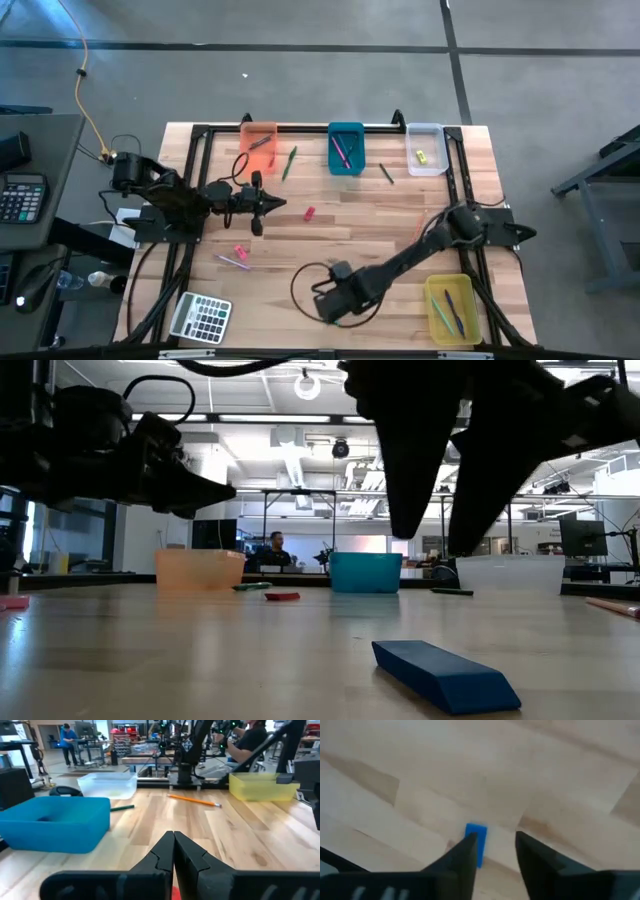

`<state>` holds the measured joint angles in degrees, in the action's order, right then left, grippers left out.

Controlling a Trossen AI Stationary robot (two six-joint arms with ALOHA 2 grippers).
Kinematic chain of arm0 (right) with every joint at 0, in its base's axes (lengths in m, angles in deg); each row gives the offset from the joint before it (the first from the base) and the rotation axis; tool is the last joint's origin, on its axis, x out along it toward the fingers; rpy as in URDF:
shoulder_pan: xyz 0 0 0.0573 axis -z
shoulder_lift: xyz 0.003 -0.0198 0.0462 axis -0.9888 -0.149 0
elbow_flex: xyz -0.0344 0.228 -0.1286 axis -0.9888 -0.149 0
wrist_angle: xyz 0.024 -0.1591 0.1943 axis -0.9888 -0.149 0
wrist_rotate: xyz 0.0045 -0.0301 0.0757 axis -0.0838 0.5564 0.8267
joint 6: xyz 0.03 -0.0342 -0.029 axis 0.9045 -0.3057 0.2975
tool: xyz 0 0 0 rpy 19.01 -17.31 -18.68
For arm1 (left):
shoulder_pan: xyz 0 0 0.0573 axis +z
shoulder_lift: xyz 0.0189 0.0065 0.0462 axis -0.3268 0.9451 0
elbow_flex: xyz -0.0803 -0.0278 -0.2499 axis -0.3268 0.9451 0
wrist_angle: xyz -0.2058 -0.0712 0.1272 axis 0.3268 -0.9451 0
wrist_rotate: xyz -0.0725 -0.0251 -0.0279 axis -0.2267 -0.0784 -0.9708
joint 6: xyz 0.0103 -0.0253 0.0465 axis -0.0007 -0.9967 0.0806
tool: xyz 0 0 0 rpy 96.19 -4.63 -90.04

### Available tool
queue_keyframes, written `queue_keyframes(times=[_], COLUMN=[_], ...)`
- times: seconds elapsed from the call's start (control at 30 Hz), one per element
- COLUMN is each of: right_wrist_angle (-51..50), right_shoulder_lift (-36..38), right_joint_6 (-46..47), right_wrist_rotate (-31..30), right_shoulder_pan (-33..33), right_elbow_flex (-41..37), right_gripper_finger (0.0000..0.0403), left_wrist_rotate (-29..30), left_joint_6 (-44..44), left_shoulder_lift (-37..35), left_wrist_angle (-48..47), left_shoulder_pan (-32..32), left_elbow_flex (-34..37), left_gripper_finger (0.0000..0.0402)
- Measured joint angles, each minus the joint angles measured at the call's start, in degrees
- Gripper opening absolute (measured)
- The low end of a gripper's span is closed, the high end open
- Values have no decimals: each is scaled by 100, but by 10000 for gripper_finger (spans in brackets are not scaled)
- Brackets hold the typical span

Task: Sort crayons/erasers/pens/pencils in bins
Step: Put the blue eraser into the transparent bin

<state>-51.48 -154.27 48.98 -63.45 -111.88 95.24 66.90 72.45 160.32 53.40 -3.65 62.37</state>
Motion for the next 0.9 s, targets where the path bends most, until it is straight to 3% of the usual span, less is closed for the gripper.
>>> queue_keyframes(times=[0.23, 0.4, 0.67, 0.9], right_wrist_angle=[-792, -1042, -1326, -1471], right_shoulder_lift=[-924, -1442, -1910, -1969], right_joint_6=[305, 376, 462, 370], right_wrist_rotate=[9, 144, 458, 568], right_shoulder_pan=[-132, -124, -135, -146], right_elbow_flex=[1346, 2009, 2483, 2500], right_gripper_finger=[206, 223, 217, 144], left_wrist_rotate=[349, 373, 478, 569], left_joint_6=[42, 42, 44, 44], left_shoulder_lift=[0, 0, 0, 0], left_wrist_angle=[35, 36, 33, 33], left_shoulder_pan=[-364, -538, -698, -698], left_elbow_flex=[123, 123, 123, 123], left_gripper_finger=[0, 0, 0, 0])
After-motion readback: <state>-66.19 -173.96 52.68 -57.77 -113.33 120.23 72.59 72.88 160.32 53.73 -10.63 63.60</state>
